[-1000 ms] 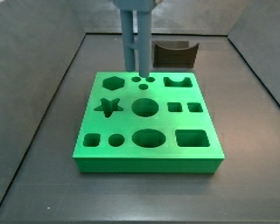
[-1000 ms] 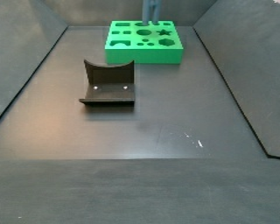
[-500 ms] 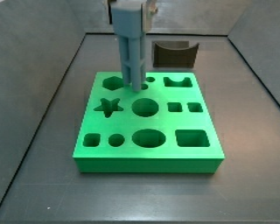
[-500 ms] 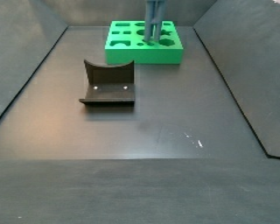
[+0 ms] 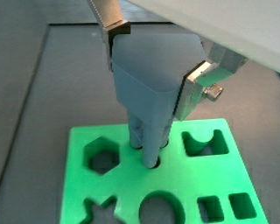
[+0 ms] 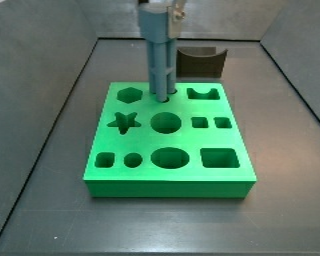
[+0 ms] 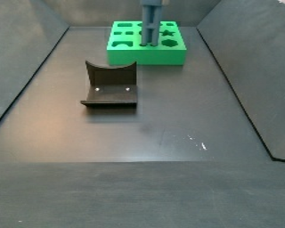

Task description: Insert the 3 prong object.

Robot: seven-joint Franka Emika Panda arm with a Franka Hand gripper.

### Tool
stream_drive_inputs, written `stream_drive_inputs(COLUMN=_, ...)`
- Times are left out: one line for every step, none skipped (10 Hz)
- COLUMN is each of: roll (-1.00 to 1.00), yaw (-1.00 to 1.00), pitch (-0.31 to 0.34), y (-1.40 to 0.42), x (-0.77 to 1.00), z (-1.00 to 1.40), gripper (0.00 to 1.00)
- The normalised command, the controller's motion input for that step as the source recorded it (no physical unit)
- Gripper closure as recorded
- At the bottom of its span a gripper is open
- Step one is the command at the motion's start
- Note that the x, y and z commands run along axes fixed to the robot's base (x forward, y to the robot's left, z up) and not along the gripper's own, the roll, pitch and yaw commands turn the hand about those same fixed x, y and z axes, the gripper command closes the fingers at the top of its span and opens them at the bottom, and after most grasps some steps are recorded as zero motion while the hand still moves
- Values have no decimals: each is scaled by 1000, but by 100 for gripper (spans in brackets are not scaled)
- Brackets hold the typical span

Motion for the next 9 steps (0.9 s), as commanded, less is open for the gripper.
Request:
stream_drive_inputs(roll=96, yaw=0, pitch=14, y=37, x=0, z=-266, gripper=100)
stream_drive_inputs(roll=-40, yaw=157, pitch=0, y=-66, x=-11, z=-334, gripper=100)
stream_drive_inputs(roll=0, yaw=394, pitch=9, y=-63, x=0, z=-403, gripper=100)
stream_drive_inputs(roll=277, yaw=266, pitch=3, y=0, x=0, z=-651, gripper=100)
stream_drive_inputs(roll=379, yaw=277, pitch=51, y=0, x=0, z=-454, gripper=100)
stream_drive_inputs(roll=363, yaw=246, pitch=40, y=0, x=0, z=-497, gripper=100)
stream_drive_inputs(roll=267, yaw=191, pitch=66, y=0, x=126, z=-534, gripper=100)
stream_drive_inputs(roll=-114, yaw=-83, pitch=0, y=146, x=0, z=0, gripper=100)
stream_drive_inputs(roll=-24, yaw=0, pitch=0, y=9, x=0, z=0, gripper=100)
